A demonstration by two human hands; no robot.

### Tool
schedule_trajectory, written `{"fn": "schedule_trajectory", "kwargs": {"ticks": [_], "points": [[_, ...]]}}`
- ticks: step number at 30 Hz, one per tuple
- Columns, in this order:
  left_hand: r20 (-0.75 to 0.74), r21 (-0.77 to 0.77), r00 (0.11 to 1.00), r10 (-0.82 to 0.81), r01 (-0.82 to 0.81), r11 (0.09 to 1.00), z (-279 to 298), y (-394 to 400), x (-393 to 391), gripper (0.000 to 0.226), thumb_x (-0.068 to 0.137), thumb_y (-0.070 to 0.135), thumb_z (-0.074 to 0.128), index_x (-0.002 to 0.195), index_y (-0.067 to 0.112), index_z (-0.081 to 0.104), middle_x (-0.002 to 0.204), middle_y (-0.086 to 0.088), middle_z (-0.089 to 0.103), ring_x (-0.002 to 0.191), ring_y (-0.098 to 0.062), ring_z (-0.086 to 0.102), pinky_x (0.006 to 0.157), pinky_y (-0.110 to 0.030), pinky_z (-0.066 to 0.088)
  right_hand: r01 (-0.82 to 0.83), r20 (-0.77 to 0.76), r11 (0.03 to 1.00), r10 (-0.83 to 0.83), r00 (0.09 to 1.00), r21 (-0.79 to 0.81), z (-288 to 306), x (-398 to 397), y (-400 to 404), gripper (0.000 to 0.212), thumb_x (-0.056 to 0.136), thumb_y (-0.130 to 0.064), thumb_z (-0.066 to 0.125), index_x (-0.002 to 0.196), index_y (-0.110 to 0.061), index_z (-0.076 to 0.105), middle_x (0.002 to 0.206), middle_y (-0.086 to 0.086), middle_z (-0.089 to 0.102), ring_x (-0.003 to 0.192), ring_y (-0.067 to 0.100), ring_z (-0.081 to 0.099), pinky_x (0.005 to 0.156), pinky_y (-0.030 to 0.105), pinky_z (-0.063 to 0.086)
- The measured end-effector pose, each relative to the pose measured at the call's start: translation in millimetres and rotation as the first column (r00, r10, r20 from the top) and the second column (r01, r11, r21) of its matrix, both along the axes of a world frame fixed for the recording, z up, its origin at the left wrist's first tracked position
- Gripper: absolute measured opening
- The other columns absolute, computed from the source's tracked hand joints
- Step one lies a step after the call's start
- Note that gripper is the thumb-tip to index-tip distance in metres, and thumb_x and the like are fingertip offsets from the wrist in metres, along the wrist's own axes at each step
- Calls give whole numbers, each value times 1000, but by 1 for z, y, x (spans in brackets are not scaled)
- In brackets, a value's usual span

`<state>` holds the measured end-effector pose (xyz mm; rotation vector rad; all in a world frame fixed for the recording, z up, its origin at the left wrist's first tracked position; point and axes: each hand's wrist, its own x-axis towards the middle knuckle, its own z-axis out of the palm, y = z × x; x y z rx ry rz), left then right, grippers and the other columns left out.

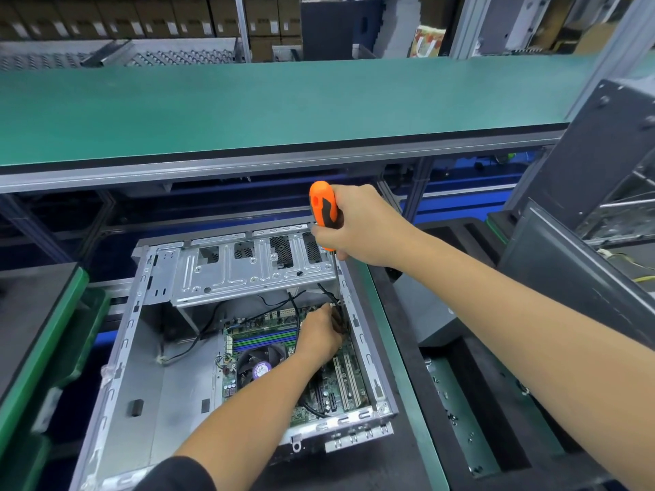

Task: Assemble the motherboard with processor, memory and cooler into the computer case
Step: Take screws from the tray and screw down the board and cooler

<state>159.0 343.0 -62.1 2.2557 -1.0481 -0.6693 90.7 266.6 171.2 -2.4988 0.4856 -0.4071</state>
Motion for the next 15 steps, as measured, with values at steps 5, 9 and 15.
{"fn": "schedule_trajectory", "kwargs": {"ticks": [5, 9, 15], "points": [[1, 10, 1000, -5, 5, 1000, -2, 0, 1, 19, 73, 0, 61, 85, 13, 53, 83, -7, 65, 77, -26, 59, 62, -33, 47, 0, 16, 1000, 0, 1000, 27, -2, -2, -1, 26, 90, -23, 63, 78, -13, 43, 67, 6, 55, 52, 11, 67, 53, 24, 51], [-8, 5, 1000, -9, 9, 1000, -3, 0, 1, 24, 73, 1, 64, 81, 18, 48, 76, -1, 58, 71, -22, 53, 61, -28, 41, -1, 45, 999, 0, 999, 39, 0, -2, -4, 29, 89, -22, 63, 75, -14, 40, 63, 4, 50, 50, 8, 67, 44, 14, 43], [-22, 26, 1000, -9, 10, 1000, -3, 0, 1, 28, 73, 1, 64, 84, 20, 46, 76, 1, 55, 71, -21, 52, 60, -28, 41, 13, 42, 999, -14, 999, 37, -6, -2, -3, 26, 89, -23, 63, 76, -13, 43, 64, 7, 54, 51, 8, 66, 50, 24, 48]]}}
